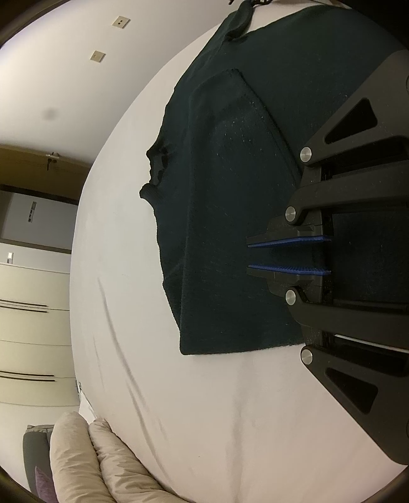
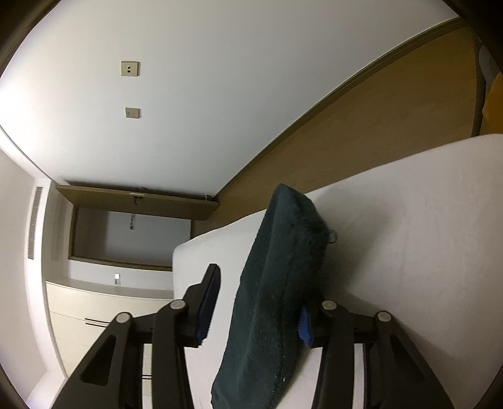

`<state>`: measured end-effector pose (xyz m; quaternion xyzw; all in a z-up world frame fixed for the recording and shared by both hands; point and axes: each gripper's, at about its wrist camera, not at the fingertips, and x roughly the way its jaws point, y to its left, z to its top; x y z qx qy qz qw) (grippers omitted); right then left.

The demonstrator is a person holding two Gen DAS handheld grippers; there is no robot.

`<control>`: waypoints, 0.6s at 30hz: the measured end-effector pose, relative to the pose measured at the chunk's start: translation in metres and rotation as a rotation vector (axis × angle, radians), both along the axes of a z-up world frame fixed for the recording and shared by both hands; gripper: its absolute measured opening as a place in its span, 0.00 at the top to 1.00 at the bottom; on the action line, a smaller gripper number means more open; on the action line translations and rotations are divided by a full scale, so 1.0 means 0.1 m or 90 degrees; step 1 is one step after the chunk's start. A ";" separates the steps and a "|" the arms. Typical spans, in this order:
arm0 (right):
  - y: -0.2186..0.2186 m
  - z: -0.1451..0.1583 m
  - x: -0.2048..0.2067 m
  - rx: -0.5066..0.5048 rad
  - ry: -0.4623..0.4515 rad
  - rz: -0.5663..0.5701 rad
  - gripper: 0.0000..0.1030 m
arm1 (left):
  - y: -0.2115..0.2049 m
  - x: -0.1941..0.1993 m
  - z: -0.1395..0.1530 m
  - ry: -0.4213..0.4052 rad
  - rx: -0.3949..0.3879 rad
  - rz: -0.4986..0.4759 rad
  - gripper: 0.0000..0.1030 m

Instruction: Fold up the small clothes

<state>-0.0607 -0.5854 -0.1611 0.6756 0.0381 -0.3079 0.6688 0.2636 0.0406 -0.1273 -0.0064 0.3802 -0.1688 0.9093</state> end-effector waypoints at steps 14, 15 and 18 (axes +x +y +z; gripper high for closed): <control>0.03 0.20 0.12 -0.072 0.087 0.044 0.88 | 0.03 0.06 -0.04 0.015 -0.033 0.005 0.90; 0.09 0.34 0.26 -0.104 0.117 0.061 0.88 | 0.05 0.06 -0.03 0.016 -0.047 0.005 0.90; 0.48 0.80 0.90 -0.237 0.190 0.171 0.89 | 0.08 0.07 -0.03 0.026 -0.083 0.007 0.89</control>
